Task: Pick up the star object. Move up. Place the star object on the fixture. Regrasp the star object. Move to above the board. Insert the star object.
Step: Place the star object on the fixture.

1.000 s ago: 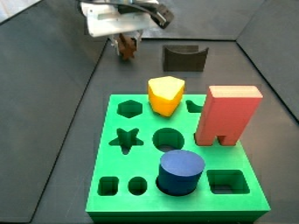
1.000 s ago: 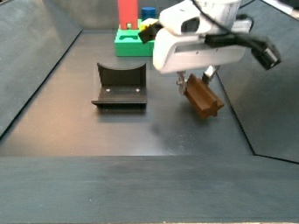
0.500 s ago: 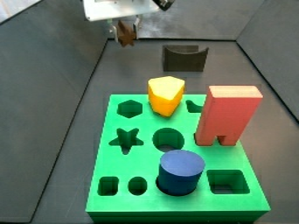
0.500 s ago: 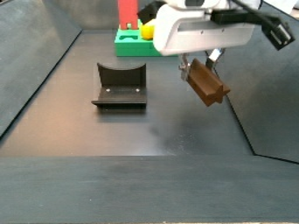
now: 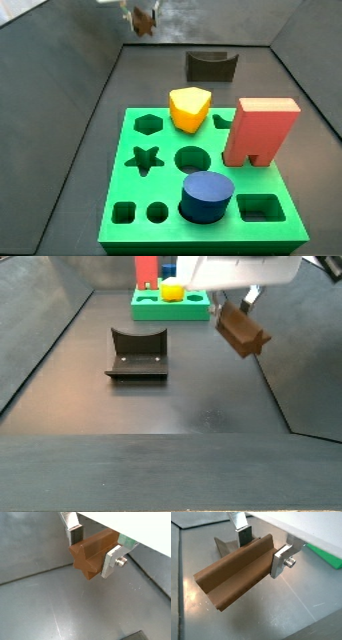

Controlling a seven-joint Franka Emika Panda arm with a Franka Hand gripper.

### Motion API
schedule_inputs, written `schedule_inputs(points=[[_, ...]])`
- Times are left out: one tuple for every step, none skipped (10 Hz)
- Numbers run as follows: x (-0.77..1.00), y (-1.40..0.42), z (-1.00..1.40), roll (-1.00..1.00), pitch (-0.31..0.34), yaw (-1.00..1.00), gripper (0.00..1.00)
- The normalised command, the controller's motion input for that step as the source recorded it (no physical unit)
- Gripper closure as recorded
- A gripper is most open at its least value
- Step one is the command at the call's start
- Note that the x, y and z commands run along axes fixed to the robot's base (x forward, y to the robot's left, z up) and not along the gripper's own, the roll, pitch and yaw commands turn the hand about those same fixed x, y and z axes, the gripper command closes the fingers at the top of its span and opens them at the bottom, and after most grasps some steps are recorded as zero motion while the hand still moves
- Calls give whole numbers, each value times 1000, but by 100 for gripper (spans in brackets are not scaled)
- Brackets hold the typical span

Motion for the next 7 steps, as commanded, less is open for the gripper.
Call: schedule_inputs(points=[[-27,15,912,72,53,-12,100],[-18,14,713,81,60,-1,100],[-11,9,561,85,69,8,100],[-5,9,461,88,75,12,100],[0,12,256,95,88,17,100],[1000,-355,175,-87,138,-1000,100],[1000,-347,125,-96,155,-1000,100]])
